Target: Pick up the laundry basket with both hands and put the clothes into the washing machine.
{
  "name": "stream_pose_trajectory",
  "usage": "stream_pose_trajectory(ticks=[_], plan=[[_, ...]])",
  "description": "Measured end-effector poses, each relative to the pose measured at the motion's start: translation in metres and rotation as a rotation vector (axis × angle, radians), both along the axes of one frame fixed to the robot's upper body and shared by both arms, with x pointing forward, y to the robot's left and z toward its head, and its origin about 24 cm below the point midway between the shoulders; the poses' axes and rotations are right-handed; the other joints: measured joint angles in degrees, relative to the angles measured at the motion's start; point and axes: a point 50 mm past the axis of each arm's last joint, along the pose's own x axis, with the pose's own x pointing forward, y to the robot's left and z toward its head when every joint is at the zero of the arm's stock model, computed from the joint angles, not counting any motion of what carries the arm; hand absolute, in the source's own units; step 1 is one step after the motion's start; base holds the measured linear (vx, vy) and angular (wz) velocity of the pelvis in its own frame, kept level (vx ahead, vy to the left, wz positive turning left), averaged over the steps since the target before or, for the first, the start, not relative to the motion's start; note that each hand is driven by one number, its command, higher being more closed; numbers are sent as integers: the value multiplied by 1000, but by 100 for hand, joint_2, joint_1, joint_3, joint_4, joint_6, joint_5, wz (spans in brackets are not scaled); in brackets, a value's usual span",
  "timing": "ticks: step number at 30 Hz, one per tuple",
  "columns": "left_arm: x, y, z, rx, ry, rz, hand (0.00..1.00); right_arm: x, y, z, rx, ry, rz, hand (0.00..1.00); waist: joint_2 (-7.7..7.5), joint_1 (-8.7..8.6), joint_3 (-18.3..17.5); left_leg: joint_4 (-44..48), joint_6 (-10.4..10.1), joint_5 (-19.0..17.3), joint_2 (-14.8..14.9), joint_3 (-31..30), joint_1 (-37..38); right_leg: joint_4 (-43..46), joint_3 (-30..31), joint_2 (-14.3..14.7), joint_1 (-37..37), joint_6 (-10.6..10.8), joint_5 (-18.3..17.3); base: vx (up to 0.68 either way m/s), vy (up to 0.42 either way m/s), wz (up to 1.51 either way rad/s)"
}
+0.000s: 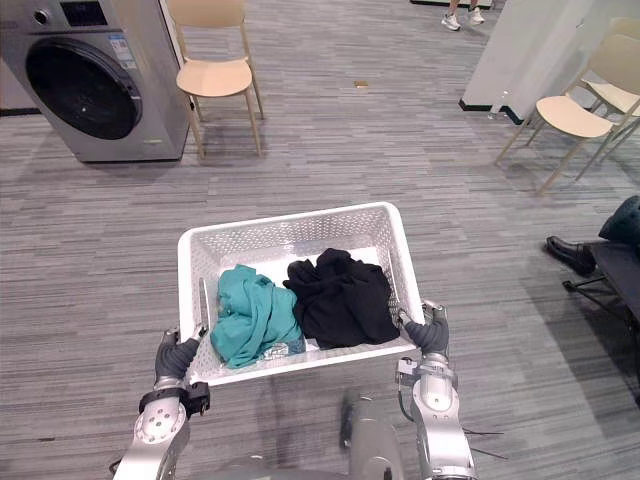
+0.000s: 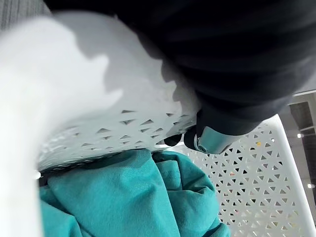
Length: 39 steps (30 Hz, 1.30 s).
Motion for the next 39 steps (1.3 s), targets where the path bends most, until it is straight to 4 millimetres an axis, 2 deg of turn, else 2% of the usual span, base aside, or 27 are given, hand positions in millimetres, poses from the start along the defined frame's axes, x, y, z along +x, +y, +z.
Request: stream_pose_trajectory(ticks=[1, 2, 3, 4, 5, 6, 8, 11, 12, 14, 15, 16, 17, 18, 19, 20, 23, 26, 27, 29, 31, 32, 33, 35, 37, 38, 39], plan=[[-1, -2, -2, -7, 10, 4, 100, -1, -1, -1, 2, 7, -5, 100, 142, 12, -30, 555, -6, 3, 176, -113, -157, 305, -158, 47, -12, -69, -144, 806, -280, 51], [-5, -3, -5, -13, 24, 15, 100, -1, -2, 0, 0, 4, -1, 100, 482, 75, -30, 2148, -452, 295, 565, -92, -817, 453, -419, 276, 225, -217, -558, 678, -248, 37], [-7, -2, -6, -15, 30, 25, 100, 0, -1, 0, -1, 4, 9, 100, 566, 91, -18, 2876, -612, 714, 759, 5, -1121, 447, -443, 416, 386, -274, -710, 811, -277, 12], [-15, 1, -10, -23, 54, 53, 100, 2, 4, 1, -2, 9, 33, 100, 645, 221, 19, 4238, -636, 1586, 1180, 366, -1631, 333, -441, 642, 844, -388, -929, 659, -210, -17], [-20, 1, -12, -25, 68, 56, 100, 1, 5, -1, 3, 16, 32, 100, 658, 381, 16, 5149, -542, 1407, 1518, 621, -2126, 73, -447, 792, 1368, -461, -1048, 644, -185, -24], [-21, 1, -13, -26, 69, 57, 100, 1, 5, 0, 3, 14, 32, 100, 625, 410, 18, 5351, -415, 1317, 1557, 723, -2411, -125, -434, 828, 1642, -486, -1084, 630, -149, -7], [-20, 2, -11, -27, 56, 51, 100, 4, 5, 7, -3, -16, 36, 100, 506, 551, 24, 5058, -182, 886, 1469, 985, -3158, -781, -406, 791, 2296, -484, -1100, 564, -86, 10], [-16, 1, -4, -29, 13, 50, 100, 15, 4, 17, -15, -62, 45, 100, 386, 693, 111, 2843, -224, 784, 1051, 1262, -3962, -1556, -383, 603, 3105, -417, -1137, 686, 32, 1], [-17, 1, -4, -32, 15, 52, 100, 18, 4, 17, -22, -65, 51, 100, 384, 712, 140, 1636, -552, 1028, 882, 1237, -4023, -1795, -387, 512, 3425, -370, -1166, 568, 123, -15], [-17, 0, -4, -35, 16, 55, 100, 21, 3, 16, -26, -58, 54, 100, 399, 824, 143, 743, -595, 1728, 852, 1264, -4070, -2065, -372, 427, 3877, -56, -1387, 534, 161, -15], [-17, 0, -4, -35, 15, 57, 100, 19, 3, 10, -21, -33, 51, 100, 400, 847, 106, 873, -199, 2193, 775, 1328, -3963, -2158, -297, 334, 4114, 33, -1463, 513, 212, -7], [-16, 1, -4, -33, 14, 60, 100, 19, 4, 6, -16, -19, 50, 100, 342, 837, 83, 1073, 148, 1974, 660, 1337, -3974, -2103, -283, 216, 4192, 64, -1486, 914, 372, -4], [-17, 1, -5, -30, 20, 61, 100, 18, 4, 4, -13, -10, 49, 100, 320, 845, 69, 1392, 488, 1592, 580, 1395, -3960, -1498, -235, 41, 4036, 261, -1605, 543, 223, 0], [-18, 2, -5, -27, 22, 61, 100, 18, 5, 4, -11, -8, 50, 100, 302, 855, 60, 1441, 531, 1534, 560, 1419, -3953, -1260, -215, -9, 3940, 356, -1665, 752, 308, -10], [-19, 3, -6, -22, 30, 60, 100, 17, 6, 2, -3, -3, 47, 100, 250, 837, 66, 1560, 569, 1188, 435, 1478, -3815, 211, -67, -214, 3352, 725, -1875, 577, 243, -3], [-19, 7, -6, -3, 34, 52, 100, 14, 9, -4, 16, 19, 40, 100, 99, 756, 160, 1594, 569, 873, 189, 1508, -3383, 2615, 296, -530, 2439, 1048, -1581, 690, 279, 3], [-23, 12, -9, 23, 69, 50, 100, -1, 14, -18, 44, 82, 22, 100, 70, 623, 191, 1331, 624, 455, 41, 1503, -2281, 4202, 432, -512, 1547, 722, -1706, 594, 158, 19], [-19, 15, -3, 40, 43, 41, 100, -3, 17, -16, 61, 68, 15, 100, 70, 520, 187, 756, 572, 327, 24, 1297, -1565, 3412, -107, -351, 701, 392, -1932, 525, 74, 23], [-15, 14, 0, 42, 29, 32, 100, -4, 16, -11, 55, 47, 13, 100, 53, 452, 172, 555, 484, 266, 21, 1163, -1361, 2468, -407, -265, 377, 380, -1885, 561, 33, 57], [-13, 14, 2, 47, 16, 23, 100, -3, 14, -5, 50, 25, 12, 100, -64, 342, 103, 258, 360, 198, -78, 956, -1033, 517, -573, -57, 178, 321, -1354, 695, -10, 60], [-12, 8, 0, 37, 25, 3, 100, -7, 8, -8, 34, 41, -3, 100, -118, 205, 6, 58, 143, 70, -108, 371, -448, -416, -188, 263, 369, -210, 306, 863, -98, 72], [-11, 2, -4, 14, 33, 5, 100, -7, 3, -7, 16, 42, -5, 100, 98, 213, -48, 30, 145, 73, 60, 211, -351, -252, -273, 346, 412, -225, 145, 691, -99, 53], [-9, 1, -3, 11, 27, 10, 100, -4, 2, -3, 13, 22, -4, 100, 212, 248, -90, 163, -120, 242, 156, -38, -345, 118, -308, 342, 369, -267, -250, 532, -78, 27], [-8, -2, -2, 2, 22, 8, 100, -6, -1, -2, 9, 22, -9, 100, 285, 193, -69, 1173, -428, 655, 209, -218, -609, 464, -617, 249, 617, -300, -761, 639, -153, 61], [-11, -5, -4, -19, 27, 23, 100, -13, -3, 4, 5, 4, -13, 100, 485, 270, 24, 3776, -880, 2160, 613, 65, -1578, 82, -772, 413, 1510, -339, -1195, 643, -106, 42], [-16, -4, -5, -21, 31, 29, 100, -13, -1, 6, 11, -9, -12, 100, 556, 379, 22, 4778, -863, 2331, 987, 282, -2078, -125, -771, 559, 1833, -362, -1294, 533, -15, -3], [-18, -4, -5, -23, 33, 25, 100, -13, -1, 8, 21, -18, -16, 100, 614, 445, -7, 5585, -488, 1957, 1308, 511, -2685, -362, -769, 645, 2239, -386, -1436, 419, -17, -4]])
